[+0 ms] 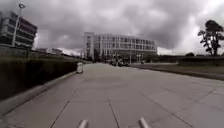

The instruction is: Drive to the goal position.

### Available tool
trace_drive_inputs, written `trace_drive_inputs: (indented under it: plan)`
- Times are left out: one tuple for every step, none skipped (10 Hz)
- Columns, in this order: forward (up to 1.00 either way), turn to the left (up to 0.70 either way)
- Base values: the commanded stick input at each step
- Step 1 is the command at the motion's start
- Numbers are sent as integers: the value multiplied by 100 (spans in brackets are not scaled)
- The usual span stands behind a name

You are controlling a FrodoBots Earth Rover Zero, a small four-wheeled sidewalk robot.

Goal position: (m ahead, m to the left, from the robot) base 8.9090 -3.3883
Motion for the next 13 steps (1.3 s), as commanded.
trace_drive_inputs:
  plan:
    - [50,0]
    - [50,0]
    - [50,0]
    - [50,0]
    - [50,0]
    - [50,0]
    - [50,0]
    - [50,0]
    - [50,0]
    - [50,0]
    - [50,0]
    - [50,0]
    - [50,0]
